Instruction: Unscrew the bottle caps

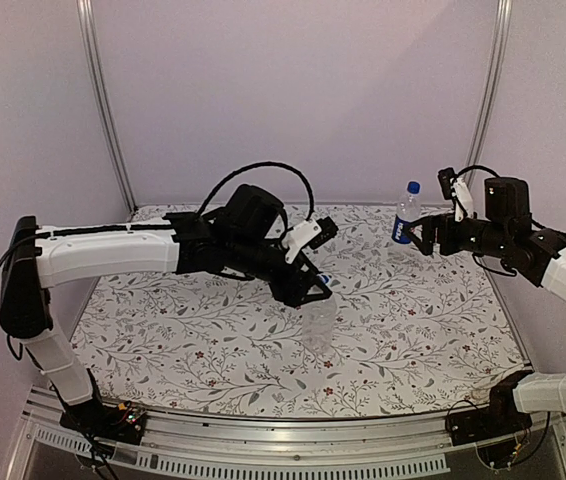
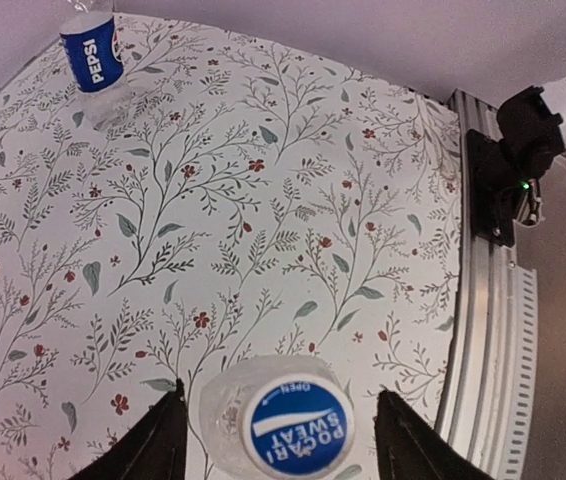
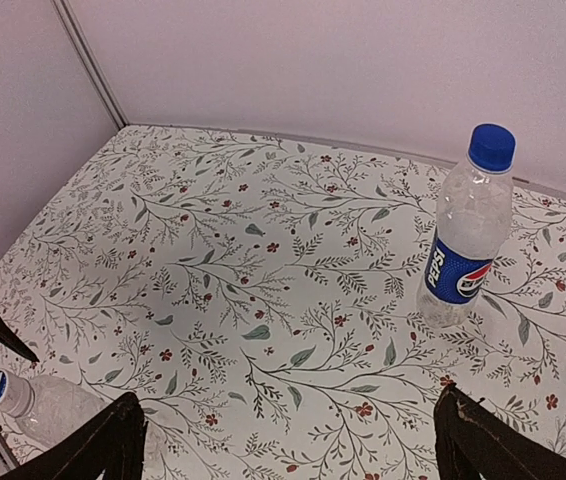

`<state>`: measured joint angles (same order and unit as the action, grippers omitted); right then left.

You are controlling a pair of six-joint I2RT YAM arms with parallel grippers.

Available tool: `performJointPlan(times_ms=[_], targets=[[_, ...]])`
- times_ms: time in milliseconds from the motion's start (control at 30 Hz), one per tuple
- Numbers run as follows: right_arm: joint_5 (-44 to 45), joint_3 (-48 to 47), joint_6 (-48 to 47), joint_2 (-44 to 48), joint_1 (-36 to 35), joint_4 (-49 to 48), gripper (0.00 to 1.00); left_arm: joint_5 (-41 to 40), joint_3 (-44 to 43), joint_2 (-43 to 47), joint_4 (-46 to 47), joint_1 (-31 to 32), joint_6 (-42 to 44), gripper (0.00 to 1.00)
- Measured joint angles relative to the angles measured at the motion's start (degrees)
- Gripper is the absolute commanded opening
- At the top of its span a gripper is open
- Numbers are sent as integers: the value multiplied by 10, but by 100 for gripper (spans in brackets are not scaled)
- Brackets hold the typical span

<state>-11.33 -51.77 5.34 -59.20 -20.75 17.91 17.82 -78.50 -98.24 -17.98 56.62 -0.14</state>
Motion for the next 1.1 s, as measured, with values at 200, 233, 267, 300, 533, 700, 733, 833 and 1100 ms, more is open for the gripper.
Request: performJointPlan(times_ms=[200,233,267,300,533,700,733,833,1100], targets=[[-2,1,0,0,-1,-1,99,0,0,-8,-1,0,0,52],[-3,2,0,0,-1,-2,99,0,0,-9,-1,0,0,51],[-4,3,0,0,-1,-2,99,0,0,-9,0,0,-1,50],[-4,4,0,0,-1,-3,99,0,0,-9,1,0,0,49],[-11,5,0,0,-1,-4,99,5,0,-9,1,0,0,41],[-13,5,0,0,-1,-4,99,10,0,-9,2,0,1,28],[-13,5,0,-1,-1,-4,99,11,0,-9,4,0,2,26],[-17,5,0,-4,-1,-4,99,11,1,-9,10,0,2,21],[-80,3,-1,-20,-19,-34,99,29,54,35,56,-26,-20,16]])
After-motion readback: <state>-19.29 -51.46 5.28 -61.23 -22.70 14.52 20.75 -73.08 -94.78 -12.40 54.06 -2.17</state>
